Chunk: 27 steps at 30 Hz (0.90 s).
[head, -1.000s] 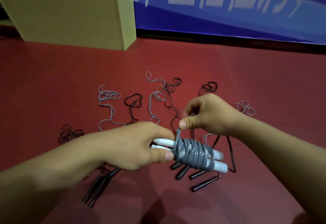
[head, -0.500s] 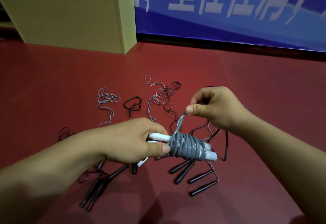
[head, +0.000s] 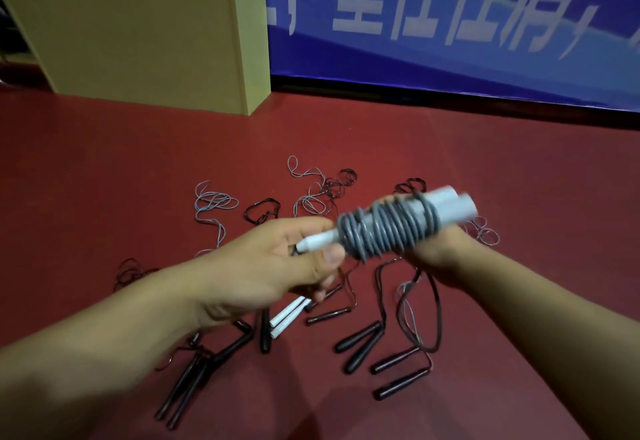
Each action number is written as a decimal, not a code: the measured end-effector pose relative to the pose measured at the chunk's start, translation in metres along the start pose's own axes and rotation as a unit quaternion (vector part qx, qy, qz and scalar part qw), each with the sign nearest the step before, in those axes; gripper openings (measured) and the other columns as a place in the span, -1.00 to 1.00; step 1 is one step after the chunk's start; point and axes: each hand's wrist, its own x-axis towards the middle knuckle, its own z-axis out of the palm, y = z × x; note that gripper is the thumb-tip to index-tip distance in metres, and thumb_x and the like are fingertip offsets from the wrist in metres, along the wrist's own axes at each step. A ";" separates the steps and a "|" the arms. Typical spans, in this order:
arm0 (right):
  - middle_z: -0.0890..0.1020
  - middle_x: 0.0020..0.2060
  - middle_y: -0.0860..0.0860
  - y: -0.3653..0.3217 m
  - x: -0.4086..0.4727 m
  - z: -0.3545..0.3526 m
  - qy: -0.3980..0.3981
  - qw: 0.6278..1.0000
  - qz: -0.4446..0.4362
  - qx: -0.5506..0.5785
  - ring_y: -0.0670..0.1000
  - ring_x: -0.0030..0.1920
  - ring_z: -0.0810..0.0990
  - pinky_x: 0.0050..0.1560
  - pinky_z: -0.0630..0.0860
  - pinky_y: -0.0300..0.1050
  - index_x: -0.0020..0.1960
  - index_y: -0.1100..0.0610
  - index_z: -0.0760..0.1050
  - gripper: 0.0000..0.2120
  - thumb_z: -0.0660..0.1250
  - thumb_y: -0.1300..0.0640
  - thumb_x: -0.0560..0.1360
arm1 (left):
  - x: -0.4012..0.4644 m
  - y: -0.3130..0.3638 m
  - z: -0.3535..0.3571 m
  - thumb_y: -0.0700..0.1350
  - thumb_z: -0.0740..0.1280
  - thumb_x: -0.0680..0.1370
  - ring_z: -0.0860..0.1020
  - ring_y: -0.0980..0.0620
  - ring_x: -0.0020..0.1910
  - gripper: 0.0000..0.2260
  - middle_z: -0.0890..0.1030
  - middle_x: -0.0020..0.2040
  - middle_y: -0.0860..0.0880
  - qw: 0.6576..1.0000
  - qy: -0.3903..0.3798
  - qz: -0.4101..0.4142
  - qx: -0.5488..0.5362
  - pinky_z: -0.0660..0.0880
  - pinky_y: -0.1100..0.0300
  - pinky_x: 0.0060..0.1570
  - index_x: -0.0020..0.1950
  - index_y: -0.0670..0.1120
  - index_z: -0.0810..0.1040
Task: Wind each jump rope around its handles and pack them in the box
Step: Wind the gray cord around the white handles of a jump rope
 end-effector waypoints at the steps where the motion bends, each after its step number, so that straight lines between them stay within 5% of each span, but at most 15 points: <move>1: 0.49 -0.49 -0.05 0.001 -0.001 0.004 -0.003 1.000 0.002 -0.027 -0.13 -0.47 0.36 -0.44 0.31 -0.26 -0.35 0.17 0.52 -0.81 0.40 0.23 0.44 | 0.001 0.000 0.001 -0.07 0.33 0.58 0.45 0.05 -0.32 -0.83 0.46 -0.32 -0.01 0.998 0.044 -0.004 -0.033 0.49 0.24 -0.21 -0.09 -0.17 0.49; 5: 0.55 -0.47 -0.08 -0.001 -0.002 0.023 -0.071 0.991 0.018 -0.111 -0.12 -0.47 0.39 -0.41 0.35 -0.25 -0.22 0.11 0.62 -0.76 0.33 0.03 0.57 | 0.007 -0.002 -0.003 -0.04 0.25 0.60 0.44 0.04 -0.37 -0.83 0.45 -0.36 -0.01 0.983 0.173 -0.040 -0.048 0.45 0.26 -0.31 -0.14 -0.09 0.48; 10: 0.60 -0.37 -0.05 -0.011 -0.005 0.037 -0.128 0.972 -0.014 -0.198 -0.21 -0.45 0.45 -0.35 0.37 -0.34 -0.09 0.11 0.58 -0.80 0.26 0.03 0.61 | 0.011 -0.016 -0.013 0.01 0.23 0.63 0.47 0.05 -0.40 -0.71 0.45 -0.41 0.01 0.960 0.255 -0.060 0.104 0.41 0.13 -0.22 -0.24 -0.09 0.42; 13: 0.61 -0.29 0.11 -0.017 -0.008 0.039 -0.149 0.961 -0.024 -0.232 -0.14 -0.41 0.40 -0.33 0.37 -0.24 -0.12 0.18 0.52 -0.75 0.23 0.04 0.62 | 0.012 -0.020 -0.017 0.06 0.25 0.61 0.43 0.14 -0.50 -0.69 0.47 -0.42 0.00 0.938 0.276 -0.077 0.193 0.35 0.27 -0.38 -0.26 -0.07 0.41; 17: 0.58 -0.25 0.20 -0.021 -0.010 0.039 -0.158 0.952 -0.012 -0.260 -0.05 -0.38 0.39 -0.26 0.42 -0.05 -0.14 0.24 0.47 -0.69 0.21 0.02 0.62 | 0.015 -0.025 -0.021 0.13 0.27 0.57 0.39 0.08 -0.46 -0.72 0.52 -0.40 0.03 0.893 0.288 -0.110 0.328 0.30 0.19 -0.42 -0.22 -0.03 0.45; 22: 0.60 -0.30 0.16 -0.022 -0.014 0.035 -0.155 0.946 0.014 -0.284 0.08 -0.32 0.49 -0.19 0.48 -0.03 -0.21 0.21 0.46 -0.67 0.24 0.00 0.61 | 0.018 -0.027 -0.022 0.13 0.32 0.54 0.43 0.04 -0.38 -0.74 0.48 -0.38 0.06 0.869 0.293 -0.127 0.376 0.29 0.16 -0.37 -0.22 -0.02 0.45; 27: 0.57 -0.35 0.01 -0.021 -0.018 0.031 -0.148 0.943 0.037 -0.295 -0.07 -0.35 0.47 -0.25 0.45 -0.12 -0.13 0.11 0.50 -0.78 0.25 -0.01 0.59 | 0.018 -0.029 -0.029 0.11 0.40 0.50 0.45 0.06 -0.41 -0.72 0.47 -0.42 0.05 0.850 0.309 -0.143 0.402 0.27 0.17 -0.41 -0.29 -0.02 0.46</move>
